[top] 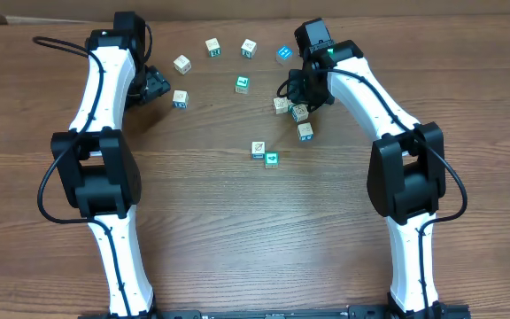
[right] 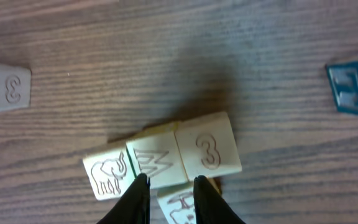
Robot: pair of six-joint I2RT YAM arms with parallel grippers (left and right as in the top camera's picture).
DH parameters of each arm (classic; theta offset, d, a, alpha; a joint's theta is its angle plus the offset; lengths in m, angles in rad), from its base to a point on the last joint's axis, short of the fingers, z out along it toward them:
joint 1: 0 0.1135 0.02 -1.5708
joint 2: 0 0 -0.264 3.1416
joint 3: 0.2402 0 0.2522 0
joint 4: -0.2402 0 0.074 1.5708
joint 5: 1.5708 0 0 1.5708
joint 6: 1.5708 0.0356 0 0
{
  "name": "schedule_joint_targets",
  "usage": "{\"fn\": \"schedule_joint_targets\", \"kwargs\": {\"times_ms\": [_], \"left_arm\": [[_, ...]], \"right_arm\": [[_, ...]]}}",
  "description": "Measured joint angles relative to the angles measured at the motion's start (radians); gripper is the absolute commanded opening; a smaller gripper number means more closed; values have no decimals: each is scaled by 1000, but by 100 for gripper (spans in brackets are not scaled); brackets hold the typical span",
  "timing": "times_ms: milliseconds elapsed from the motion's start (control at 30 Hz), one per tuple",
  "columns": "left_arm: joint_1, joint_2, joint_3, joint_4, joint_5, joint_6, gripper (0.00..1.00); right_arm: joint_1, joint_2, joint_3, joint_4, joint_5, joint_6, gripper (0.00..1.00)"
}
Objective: Form a circle
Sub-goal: 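Lower the right gripper onto the yellow-topped 'M' block and grasp it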
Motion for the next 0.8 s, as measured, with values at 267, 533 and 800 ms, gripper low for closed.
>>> {"fn": "schedule_joint_targets", "kwargs": {"times_ms": [267, 533, 800], "left_arm": [[0, 0, 0, 0, 0, 0, 100], [0, 0, 0, 0, 0, 0, 99], [0, 0, 0, 0, 0, 0, 100]], "right_arm": [[0, 0, -1, -17, 4, 3, 8], [9, 0, -2, -16, 2, 13, 5], [34, 0, -2, -45, -84, 23, 4]]}}
